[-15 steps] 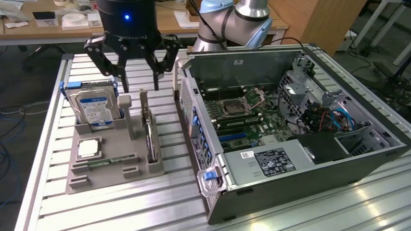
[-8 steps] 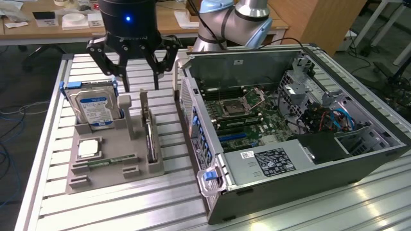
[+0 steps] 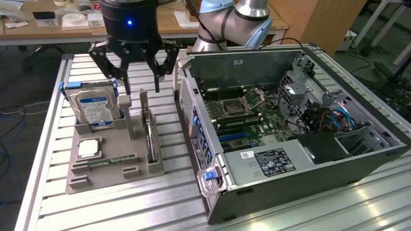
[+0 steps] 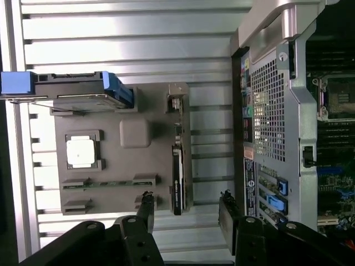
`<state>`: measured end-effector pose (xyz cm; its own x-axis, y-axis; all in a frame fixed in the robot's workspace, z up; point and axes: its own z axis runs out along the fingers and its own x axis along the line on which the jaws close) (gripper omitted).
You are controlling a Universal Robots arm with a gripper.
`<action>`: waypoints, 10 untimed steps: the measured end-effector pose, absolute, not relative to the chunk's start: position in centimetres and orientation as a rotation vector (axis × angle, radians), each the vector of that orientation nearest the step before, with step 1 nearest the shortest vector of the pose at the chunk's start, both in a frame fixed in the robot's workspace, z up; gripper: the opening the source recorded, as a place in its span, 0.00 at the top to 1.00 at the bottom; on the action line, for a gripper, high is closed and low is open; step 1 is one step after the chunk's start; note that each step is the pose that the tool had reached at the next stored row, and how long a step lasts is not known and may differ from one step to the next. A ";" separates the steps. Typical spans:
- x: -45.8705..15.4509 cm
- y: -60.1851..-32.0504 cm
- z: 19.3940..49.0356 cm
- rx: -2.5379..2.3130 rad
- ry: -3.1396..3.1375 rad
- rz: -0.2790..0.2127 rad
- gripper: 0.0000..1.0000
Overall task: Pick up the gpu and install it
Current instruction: 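Pick up the gpu and move the gpu toward the slot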
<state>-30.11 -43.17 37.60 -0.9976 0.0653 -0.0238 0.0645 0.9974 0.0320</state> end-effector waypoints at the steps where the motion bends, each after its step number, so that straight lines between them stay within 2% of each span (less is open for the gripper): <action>1: -30.1 -43.1 37.5 0.101 3.115 0.048 0.41; 10: -30.1 -42.9 36.7 0.071 3.122 0.041 0.41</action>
<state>-30.08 -42.91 36.72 -0.9988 0.0459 -0.0178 0.0454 0.9986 0.0266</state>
